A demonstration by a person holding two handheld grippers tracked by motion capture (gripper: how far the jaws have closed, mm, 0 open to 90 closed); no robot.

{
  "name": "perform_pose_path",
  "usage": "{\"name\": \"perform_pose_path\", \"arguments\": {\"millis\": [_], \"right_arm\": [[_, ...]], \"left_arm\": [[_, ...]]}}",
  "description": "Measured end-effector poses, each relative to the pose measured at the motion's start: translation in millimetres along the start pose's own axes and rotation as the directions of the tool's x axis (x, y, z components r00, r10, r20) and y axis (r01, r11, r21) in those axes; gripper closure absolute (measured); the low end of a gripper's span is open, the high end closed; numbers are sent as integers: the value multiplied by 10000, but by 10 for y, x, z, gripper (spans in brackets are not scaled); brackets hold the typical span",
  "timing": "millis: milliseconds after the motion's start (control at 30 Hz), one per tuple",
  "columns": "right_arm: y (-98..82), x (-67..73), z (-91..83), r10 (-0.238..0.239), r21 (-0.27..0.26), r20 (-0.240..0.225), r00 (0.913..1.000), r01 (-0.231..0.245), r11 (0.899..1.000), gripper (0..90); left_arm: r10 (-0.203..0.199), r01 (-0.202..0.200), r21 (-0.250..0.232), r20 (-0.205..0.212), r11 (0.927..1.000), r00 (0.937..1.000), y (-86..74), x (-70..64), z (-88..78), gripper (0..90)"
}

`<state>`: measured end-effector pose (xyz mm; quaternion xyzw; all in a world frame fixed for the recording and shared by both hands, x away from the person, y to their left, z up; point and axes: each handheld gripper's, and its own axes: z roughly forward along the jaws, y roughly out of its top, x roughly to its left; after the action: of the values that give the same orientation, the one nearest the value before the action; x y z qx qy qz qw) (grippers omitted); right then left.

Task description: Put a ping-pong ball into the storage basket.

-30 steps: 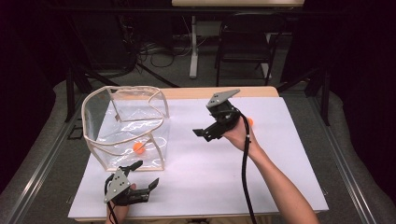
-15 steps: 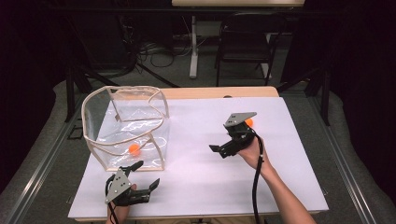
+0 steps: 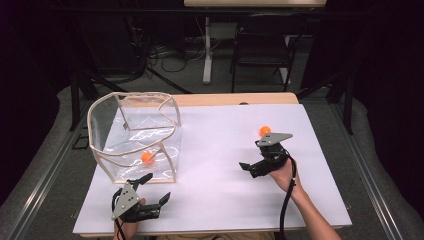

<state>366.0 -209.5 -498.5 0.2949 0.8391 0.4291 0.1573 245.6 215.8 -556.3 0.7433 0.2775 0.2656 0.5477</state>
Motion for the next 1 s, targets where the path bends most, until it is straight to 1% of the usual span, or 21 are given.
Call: {"name": "perform_pose_path", "arguments": {"millis": [167, 267, 300, 400, 533, 567, 700, 867, 1000], "right_arm": [[-151, -81, -60, 103, -16, 320, 9994, -102, 9999, 0], [-202, -123, -96, 222, -9, 445, 9988, -222, 9998, 0], [-225, -151, -119, 228, -52, 554, 9982, -226, 9997, 0], [-255, -198, -158, 280, -66, 833, 9961, -276, 9996, 0], [-298, -272, -200, 460, -46, 1003, 9939, -458, 9989, 0], [-309, -285, -205, 539, -19, 1015, 9934, -540, 9985, 0], [-331, -336, -214, 603, 55, 1098, 9921, -613, 9981, 0], [-341, -409, -221, 712, 3, 1210, 9901, -717, 9974, 0], [-327, -475, -190, 752, 33, 1309, 9885, -763, 9971, 0]], "left_arm": [[10, -10, 6, 65, 10000, 10000, 2, 10, 21, 157], [18, -18, 5, 101, 10000, 9999, 6, 18, 45, 157], [50, -50, 28, 115, 10000, 9999, 9, 19, 51, 157], [85, -86, 31, 207, 10000, 9997, 14, 16, 72, 157], [125, -125, -2, 260, 9999, 9996, 23, 13, 82, 157], [142, -142, -4, 261, 9999, 9996, 24, 13, 84, 157], [184, -184, 2, 248, 9998, 9995, 29, 10, 95, 157], [189, -190, 19, 229, 9998, 9996, 31, -2, 102, 157], [194, -195, 68, 212, 9998, 9996, 20, 11, 96, 158]]}}
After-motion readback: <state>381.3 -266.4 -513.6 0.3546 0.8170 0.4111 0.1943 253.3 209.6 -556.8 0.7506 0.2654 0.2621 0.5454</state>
